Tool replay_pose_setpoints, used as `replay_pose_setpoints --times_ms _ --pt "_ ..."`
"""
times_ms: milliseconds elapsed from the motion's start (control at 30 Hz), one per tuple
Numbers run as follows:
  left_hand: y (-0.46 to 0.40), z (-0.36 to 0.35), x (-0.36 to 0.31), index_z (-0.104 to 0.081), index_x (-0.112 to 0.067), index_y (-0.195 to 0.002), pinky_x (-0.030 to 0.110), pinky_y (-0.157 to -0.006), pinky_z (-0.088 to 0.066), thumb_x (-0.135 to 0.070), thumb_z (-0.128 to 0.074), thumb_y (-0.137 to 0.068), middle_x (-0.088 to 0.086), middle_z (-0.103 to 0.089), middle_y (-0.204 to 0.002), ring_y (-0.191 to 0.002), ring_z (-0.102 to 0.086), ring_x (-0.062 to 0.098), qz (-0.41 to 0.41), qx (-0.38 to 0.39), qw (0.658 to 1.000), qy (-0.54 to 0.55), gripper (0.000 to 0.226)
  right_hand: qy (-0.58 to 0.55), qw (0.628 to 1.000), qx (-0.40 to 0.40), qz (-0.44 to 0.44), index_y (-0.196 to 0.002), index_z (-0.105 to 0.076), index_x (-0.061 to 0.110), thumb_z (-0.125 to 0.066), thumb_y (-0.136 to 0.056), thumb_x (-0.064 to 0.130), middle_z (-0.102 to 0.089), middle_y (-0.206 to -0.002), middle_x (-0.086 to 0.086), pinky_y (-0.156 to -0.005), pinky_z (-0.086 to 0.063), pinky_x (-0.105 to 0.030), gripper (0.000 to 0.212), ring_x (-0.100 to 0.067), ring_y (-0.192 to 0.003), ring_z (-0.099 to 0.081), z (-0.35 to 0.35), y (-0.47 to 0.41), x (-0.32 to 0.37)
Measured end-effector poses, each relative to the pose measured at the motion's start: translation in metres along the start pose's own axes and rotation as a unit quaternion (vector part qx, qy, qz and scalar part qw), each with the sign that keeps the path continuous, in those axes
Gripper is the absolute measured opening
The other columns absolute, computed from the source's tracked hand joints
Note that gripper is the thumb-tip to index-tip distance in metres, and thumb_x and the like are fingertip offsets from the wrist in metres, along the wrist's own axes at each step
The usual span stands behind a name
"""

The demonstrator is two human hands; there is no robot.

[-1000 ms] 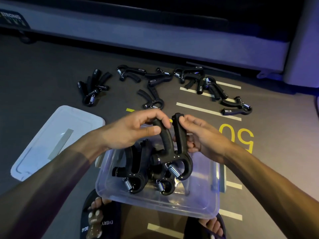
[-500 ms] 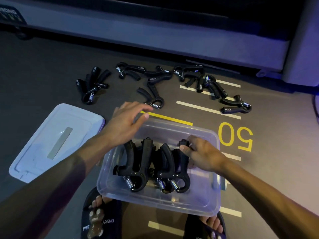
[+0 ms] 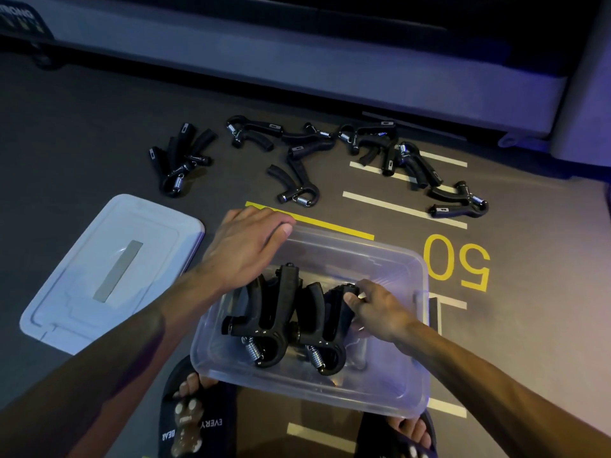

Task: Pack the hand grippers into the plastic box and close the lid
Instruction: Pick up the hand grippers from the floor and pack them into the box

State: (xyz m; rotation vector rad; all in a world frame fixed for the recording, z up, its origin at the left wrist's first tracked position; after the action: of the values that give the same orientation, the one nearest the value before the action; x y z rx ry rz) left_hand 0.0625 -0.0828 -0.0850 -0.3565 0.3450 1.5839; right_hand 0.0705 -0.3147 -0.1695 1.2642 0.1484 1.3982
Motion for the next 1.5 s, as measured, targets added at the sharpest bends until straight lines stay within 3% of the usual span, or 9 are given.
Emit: replay_pose_setpoints --times_ms 67,233,400,633,833,1033,1100,1200,1500 --pt "0.000 -0.001 0.001 -0.058 -0.035 -0.123 0.035 -0.096 -0.034 -0.049 -0.021 -0.105 -0.015 -0.064 -0.114 -0.110 -0.053 0.014 0.001 0.001 1.000 -0.004 0.043 0.001 1.000 0.000 -0.014 -0.113 -0.051 0.011 -0.049 -0.103 0.028 -0.072 -0.089 -0.020 -0.072 -0.062 -0.050 0.020 -0.032 -0.071 -0.075 -0.003 0.000 0.000" --pt "-0.001 -0.001 0.002 -0.058 -0.034 -0.122 0.034 -0.095 -0.033 -0.048 -0.022 -0.106 -0.015 -0.064 -0.114 -0.109 -0.053 0.014 0.000 -0.002 1.000 -0.011 0.042 0.121 0.992 -0.003 -0.016 -0.109 -0.038 0.009 -0.058 -0.097 0.038 -0.074 -0.078 -0.016 -0.071 -0.058 -0.037 0.038 -0.027 -0.068 -0.074 -0.003 0.000 0.003" --pt "-0.002 -0.002 0.002 -0.059 -0.033 -0.122 0.032 -0.095 -0.031 -0.050 -0.022 -0.104 -0.014 -0.065 -0.116 -0.111 -0.053 0.015 0.002 0.000 1.000 -0.014 0.045 0.138 0.990 -0.013 -0.026 -0.113 -0.035 0.007 -0.060 -0.095 0.042 -0.075 -0.077 -0.017 -0.061 -0.055 -0.029 0.047 -0.026 -0.065 -0.074 -0.004 -0.004 0.001" --pt "-0.002 -0.001 0.001 -0.060 -0.032 -0.122 0.031 -0.096 -0.029 -0.051 -0.023 -0.103 -0.013 -0.065 -0.117 -0.112 -0.053 0.015 0.001 -0.002 1.000 -0.017 0.045 0.063 0.997 -0.007 -0.041 -0.113 -0.031 0.008 -0.057 -0.096 0.030 -0.073 -0.070 -0.022 -0.054 -0.059 -0.035 0.038 -0.030 -0.056 -0.073 -0.010 -0.005 -0.002" --pt "-0.003 -0.002 0.002 -0.060 -0.032 -0.121 0.030 -0.093 -0.028 -0.051 -0.024 -0.103 -0.013 -0.066 -0.117 -0.111 -0.054 0.015 0.002 -0.005 1.000 -0.021 0.044 0.078 0.996 -0.026 -0.021 -0.106 -0.033 0.010 -0.059 -0.094 0.031 -0.073 -0.070 -0.017 -0.058 -0.060 -0.037 0.035 -0.027 -0.053 -0.072 -0.006 -0.008 -0.006" --pt "-0.003 -0.003 0.003 -0.059 -0.033 -0.121 0.031 -0.094 -0.030 -0.051 -0.025 -0.103 -0.015 -0.065 -0.116 -0.111 -0.053 0.014 0.004 -0.003 1.000 -0.023 0.043 0.160 0.984 -0.071 0.025 -0.120 -0.034 0.002 -0.062 -0.089 0.039 -0.068 -0.102 -0.027 -0.073 -0.059 -0.045 0.056 -0.039 -0.084 -0.071 -0.005 -0.009 0.003" --pt "-0.003 -0.003 0.003 -0.059 -0.033 -0.121 0.031 -0.094 -0.030 -0.052 -0.024 -0.103 -0.015 -0.065 -0.116 -0.111 -0.053 0.015 0.003 -0.002 1.000 -0.022 0.043 0.174 0.981 -0.076 0.031 -0.120 -0.036 0.001 -0.063 -0.090 0.038 -0.068 -0.103 -0.027 -0.071 -0.057 -0.040 0.054 -0.039 -0.087 -0.070 -0.004 -0.008 0.008" --pt "-0.003 -0.003 0.002 -0.059 -0.033 -0.121 0.031 -0.093 -0.030 -0.052 -0.024 -0.103 -0.015 -0.065 -0.116 -0.110 -0.053 0.015 0.002 -0.001 1.000 -0.024 0.044 0.230 0.968 -0.088 0.042 -0.120 -0.040 0.000 -0.062 -0.092 0.036 -0.065 -0.111 -0.024 -0.066 -0.042 -0.031 0.051 -0.038 -0.099 -0.065 0.000 -0.006 0.012" --pt "-0.003 -0.004 0.002 -0.059 -0.033 -0.122 0.034 -0.095 -0.032 -0.053 -0.022 -0.103 -0.014 -0.065 -0.117 -0.112 -0.053 0.015 0.004 0.005 1.000 -0.025 0.046 0.257 0.959 -0.092 0.074 -0.121 -0.039 0.000 -0.061 -0.094 0.039 -0.064 -0.114 -0.023 -0.065 -0.037 -0.028 0.053 -0.037 -0.101 -0.064 0.000 -0.006 0.016"
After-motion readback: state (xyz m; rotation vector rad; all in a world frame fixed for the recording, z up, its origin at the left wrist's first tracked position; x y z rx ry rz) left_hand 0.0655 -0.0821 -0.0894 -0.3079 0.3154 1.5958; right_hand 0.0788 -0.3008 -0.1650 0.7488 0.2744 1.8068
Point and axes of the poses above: each hand's wrist, its own y-axis away from the middle knuckle, its own z-axis out of the back of the hand, x = y × z, the point moved 9 cm from there along -y, towards the middle knuckle
